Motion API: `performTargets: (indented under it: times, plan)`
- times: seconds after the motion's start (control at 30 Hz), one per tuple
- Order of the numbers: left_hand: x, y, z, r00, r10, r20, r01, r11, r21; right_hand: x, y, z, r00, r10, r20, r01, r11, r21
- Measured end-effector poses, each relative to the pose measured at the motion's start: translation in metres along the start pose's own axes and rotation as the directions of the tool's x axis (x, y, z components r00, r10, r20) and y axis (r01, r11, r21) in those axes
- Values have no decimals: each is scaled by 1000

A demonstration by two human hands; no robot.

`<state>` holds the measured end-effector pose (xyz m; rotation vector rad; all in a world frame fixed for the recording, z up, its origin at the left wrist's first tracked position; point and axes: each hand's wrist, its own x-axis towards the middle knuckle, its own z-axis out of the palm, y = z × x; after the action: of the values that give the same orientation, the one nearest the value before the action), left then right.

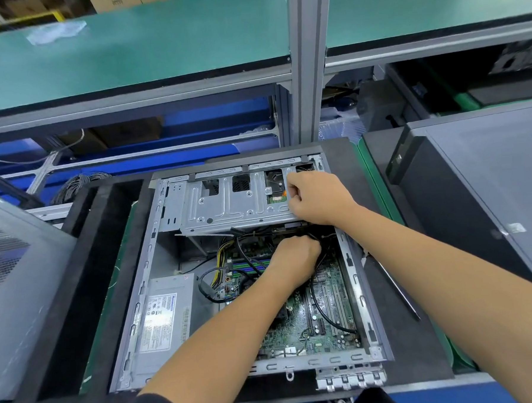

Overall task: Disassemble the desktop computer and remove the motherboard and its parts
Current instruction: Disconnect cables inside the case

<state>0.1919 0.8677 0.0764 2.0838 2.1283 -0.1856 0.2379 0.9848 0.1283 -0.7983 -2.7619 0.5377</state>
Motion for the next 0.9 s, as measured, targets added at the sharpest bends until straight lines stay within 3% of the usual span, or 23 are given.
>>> performTargets:
  times: [0.1, 0.3, 0.47, 0.6, 0.77, 0.9]
  plan:
    - [1, 0, -2, 1000, -30, -10, 30, 999, -17, 0, 0, 1, 1000, -2, -1, 2, 1000, 3]
    - [3, 2, 0, 999, 49, 3, -49, 998, 30, 0, 0, -1, 1000, -1, 4, 1, 1000, 7]
    - [6, 1, -3, 999, -51, -14, 50, 997, -55, 0, 0, 2, 1000, 8, 2, -8, 1000, 9]
    - [4, 2, -2, 1000, 18, 2, -18, 1000, -24, 1, 1, 0, 1000, 2, -2, -2, 1000, 6]
    - [6, 1, 2, 998, -46, -39, 43, 997, -69, 0, 2, 2, 1000, -3, 3, 3, 1000, 4]
    - [1, 2, 4, 1000, -16, -19, 15, 998, -54, 1, 1, 2, 1000, -5, -11, 5, 1000, 4]
